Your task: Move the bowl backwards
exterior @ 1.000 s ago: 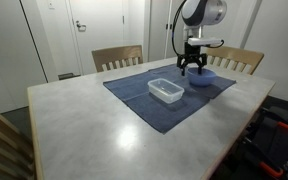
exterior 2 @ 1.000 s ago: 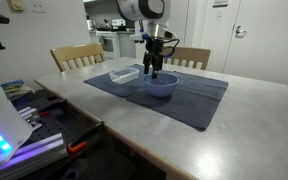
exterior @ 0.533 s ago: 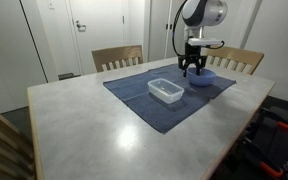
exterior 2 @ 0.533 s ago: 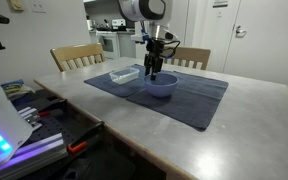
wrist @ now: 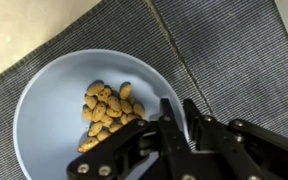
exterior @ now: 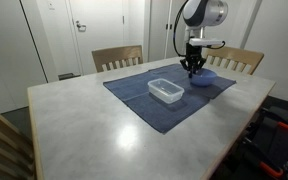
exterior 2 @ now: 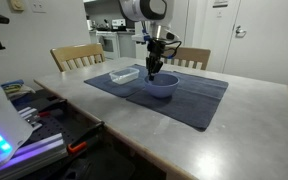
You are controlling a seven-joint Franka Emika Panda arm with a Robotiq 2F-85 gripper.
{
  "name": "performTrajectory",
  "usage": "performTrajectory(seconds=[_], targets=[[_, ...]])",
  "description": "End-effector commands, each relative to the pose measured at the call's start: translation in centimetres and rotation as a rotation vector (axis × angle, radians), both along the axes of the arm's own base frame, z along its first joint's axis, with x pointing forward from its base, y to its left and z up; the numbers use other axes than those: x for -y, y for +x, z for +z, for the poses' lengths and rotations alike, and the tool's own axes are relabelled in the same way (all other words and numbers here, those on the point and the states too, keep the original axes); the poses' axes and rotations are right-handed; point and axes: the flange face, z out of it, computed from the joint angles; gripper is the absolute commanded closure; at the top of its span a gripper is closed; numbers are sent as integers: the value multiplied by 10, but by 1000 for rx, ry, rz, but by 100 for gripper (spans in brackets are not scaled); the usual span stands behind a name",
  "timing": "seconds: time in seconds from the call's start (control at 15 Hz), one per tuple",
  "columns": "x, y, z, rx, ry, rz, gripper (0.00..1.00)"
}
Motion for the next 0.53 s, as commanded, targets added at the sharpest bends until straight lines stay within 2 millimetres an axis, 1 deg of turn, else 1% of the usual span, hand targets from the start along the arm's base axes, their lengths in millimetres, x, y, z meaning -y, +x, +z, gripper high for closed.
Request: performTrajectory(seconds=[0.0, 0.13, 0.2, 0.47], targets=[[9, 2, -5, -15, 7, 21, 100], [12, 3, -4, -27, 7, 29, 100], [11, 3, -4, -31, 10, 32, 99], [12, 3, -4, -36, 11, 69, 99]])
